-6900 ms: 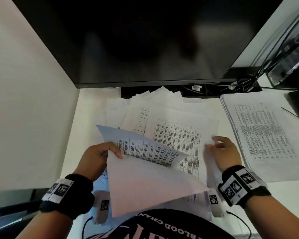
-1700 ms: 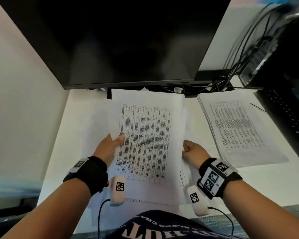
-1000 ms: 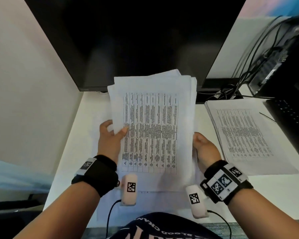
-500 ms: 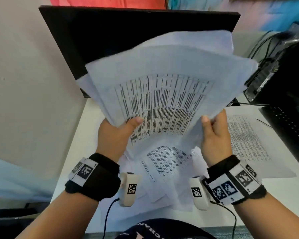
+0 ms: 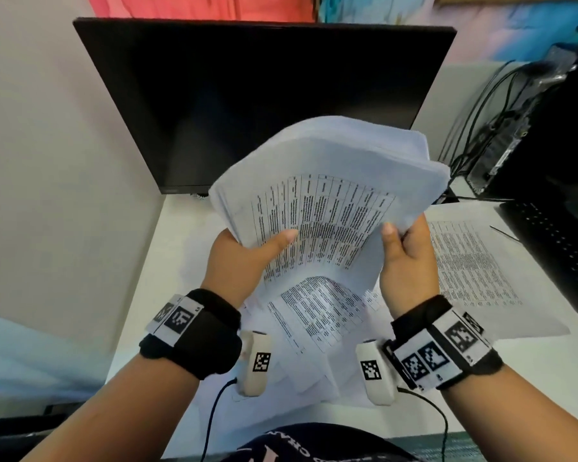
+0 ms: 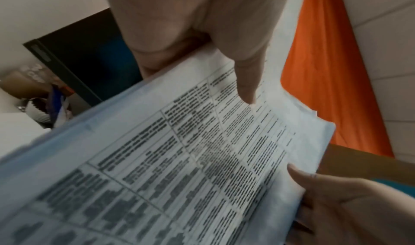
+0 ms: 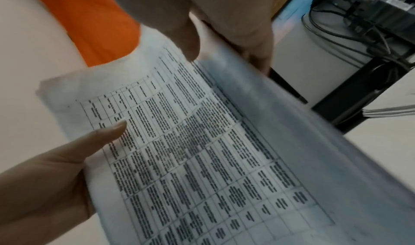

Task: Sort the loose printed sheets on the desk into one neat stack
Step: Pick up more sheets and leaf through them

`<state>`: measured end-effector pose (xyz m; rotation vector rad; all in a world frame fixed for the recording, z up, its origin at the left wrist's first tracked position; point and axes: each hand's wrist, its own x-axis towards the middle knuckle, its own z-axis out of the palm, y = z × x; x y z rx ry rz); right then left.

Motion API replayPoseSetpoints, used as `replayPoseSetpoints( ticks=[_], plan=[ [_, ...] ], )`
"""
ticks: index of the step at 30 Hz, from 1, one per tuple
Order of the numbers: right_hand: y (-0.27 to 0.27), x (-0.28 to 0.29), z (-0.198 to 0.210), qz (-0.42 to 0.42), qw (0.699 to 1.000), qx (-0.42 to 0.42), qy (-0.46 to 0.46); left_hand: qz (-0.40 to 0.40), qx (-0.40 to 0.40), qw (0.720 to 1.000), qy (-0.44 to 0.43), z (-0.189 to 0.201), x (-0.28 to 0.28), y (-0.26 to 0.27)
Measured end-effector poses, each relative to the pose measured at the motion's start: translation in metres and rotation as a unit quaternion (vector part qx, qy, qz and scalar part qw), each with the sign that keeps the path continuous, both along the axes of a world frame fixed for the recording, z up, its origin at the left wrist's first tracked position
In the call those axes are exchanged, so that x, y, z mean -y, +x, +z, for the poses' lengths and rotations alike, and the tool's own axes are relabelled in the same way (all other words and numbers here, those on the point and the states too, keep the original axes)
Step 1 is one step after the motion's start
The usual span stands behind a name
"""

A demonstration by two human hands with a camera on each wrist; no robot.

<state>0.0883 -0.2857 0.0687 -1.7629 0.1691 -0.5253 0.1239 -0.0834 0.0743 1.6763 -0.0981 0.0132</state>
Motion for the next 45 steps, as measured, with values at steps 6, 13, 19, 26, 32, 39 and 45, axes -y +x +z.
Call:
replayPoseSetpoints(
  ticks=[6, 13, 19, 26, 32, 39, 45],
  plan=[
    [0.002, 0.007, 0.001, -0.012, 0.999, -0.04, -0.002, -0.036, -0.027, 0.997, 0.068, -0.011, -0.007, 0.005],
    [0.018, 0.015, 0.057, 0.003, 0.972, 0.131, -0.197, -0.07, -0.053, 0.991, 0.096, -0.018, -0.009, 0.014],
    [0.031, 0.02, 0.05, -0.024, 0.96, 0.043, -0.276, -0.086, -0.098, 0.986, 0.104, -0.033, -0.011, 0.022],
    [0.036, 0.025, 0.046, -0.045, 0.994, 0.073, -0.062, -0.059, -0.119, 0.987, 0.086, -0.049, -0.01, 0.022],
    [0.036, 0.037, 0.009, 0.063, 0.991, -0.12, -0.004, -0.012, -0.119, 0.992, 0.024, -0.044, -0.001, 0.02],
    [0.011, 0.054, -0.02, 0.084, 0.967, -0.238, -0.028, -0.076, -0.202, 0.975, 0.05, -0.028, 0.032, 0.001],
    [-0.003, 0.09, -0.03, 0.112, 0.943, -0.311, -0.04, -0.013, -0.203, 0.976, 0.074, -0.051, 0.057, -0.006]
  ],
)
